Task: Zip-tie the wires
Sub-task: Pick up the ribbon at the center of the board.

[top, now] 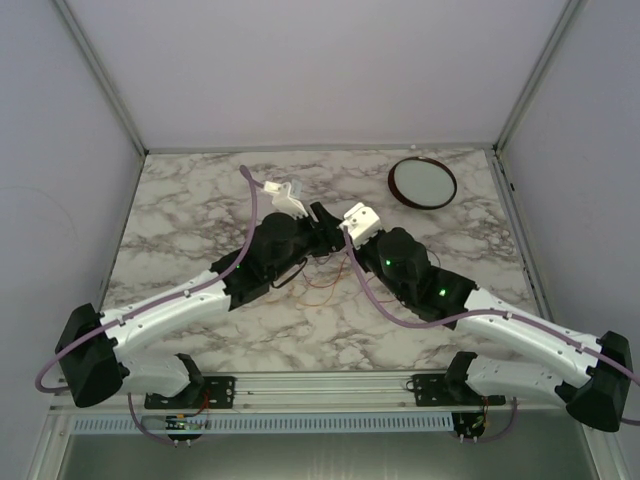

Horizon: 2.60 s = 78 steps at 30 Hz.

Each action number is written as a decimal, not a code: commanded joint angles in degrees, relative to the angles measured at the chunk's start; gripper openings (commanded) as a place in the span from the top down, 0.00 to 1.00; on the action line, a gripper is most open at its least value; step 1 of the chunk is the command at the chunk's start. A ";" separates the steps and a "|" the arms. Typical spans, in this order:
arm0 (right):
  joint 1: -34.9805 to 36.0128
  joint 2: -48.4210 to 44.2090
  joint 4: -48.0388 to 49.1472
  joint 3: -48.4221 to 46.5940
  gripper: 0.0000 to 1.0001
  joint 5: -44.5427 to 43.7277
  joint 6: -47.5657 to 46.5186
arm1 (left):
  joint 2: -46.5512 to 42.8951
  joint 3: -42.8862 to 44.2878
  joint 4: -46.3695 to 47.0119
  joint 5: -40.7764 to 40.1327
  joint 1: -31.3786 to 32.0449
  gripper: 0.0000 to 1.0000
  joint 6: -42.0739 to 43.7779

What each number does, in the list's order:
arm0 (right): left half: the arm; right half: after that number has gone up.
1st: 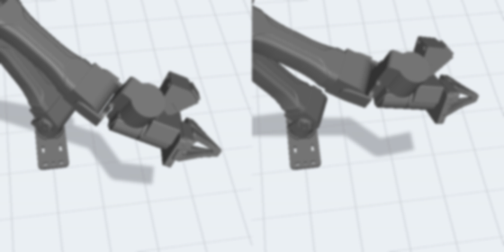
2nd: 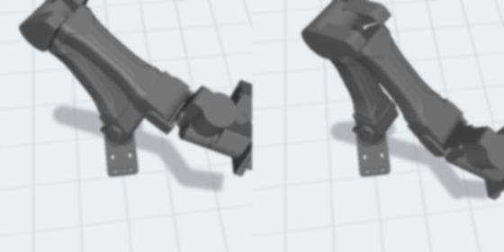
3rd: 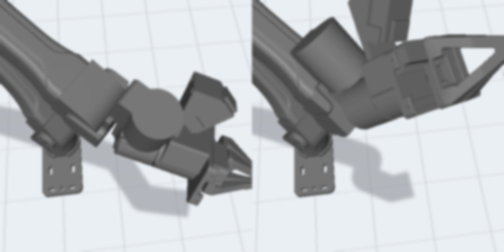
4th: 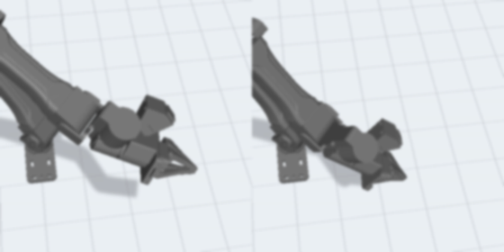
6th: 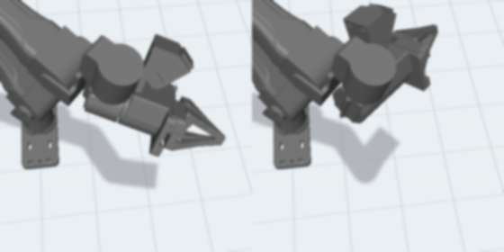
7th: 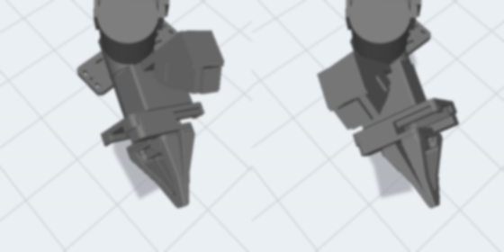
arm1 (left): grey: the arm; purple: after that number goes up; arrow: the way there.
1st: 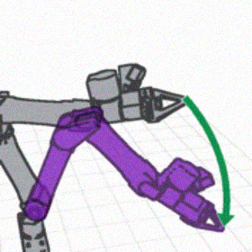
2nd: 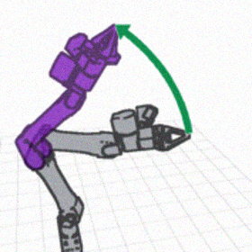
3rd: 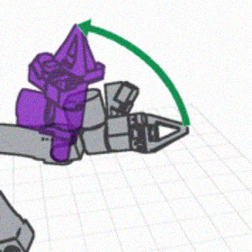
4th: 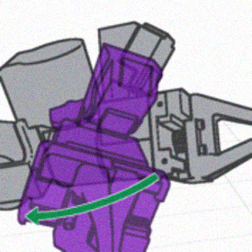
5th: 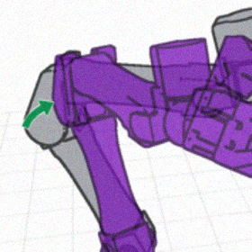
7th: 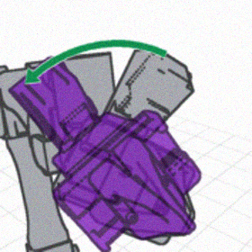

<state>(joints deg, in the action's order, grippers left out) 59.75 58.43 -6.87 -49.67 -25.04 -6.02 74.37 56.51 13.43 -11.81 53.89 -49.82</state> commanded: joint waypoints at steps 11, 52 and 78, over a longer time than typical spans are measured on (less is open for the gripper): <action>1.14 1.57 1.60 -2.17 1.00 -1.09 -0.46 | 1.32 1.90 3.38 -1.43 -0.36 0.76 -0.22; -21.45 -6.08 9.15 2.09 0.09 60.91 22.81 | -12.87 -4.47 3.31 37.00 -13.81 1.00 23.35; -21.48 -6.12 32.30 8.82 0.47 72.81 41.11 | -13.56 -8.10 23.93 55.91 -13.63 1.00 17.96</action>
<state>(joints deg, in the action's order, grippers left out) 38.46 53.56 19.97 -40.91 45.10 32.99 62.11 49.08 32.95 41.76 40.23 -31.75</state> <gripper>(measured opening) 0.571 0.089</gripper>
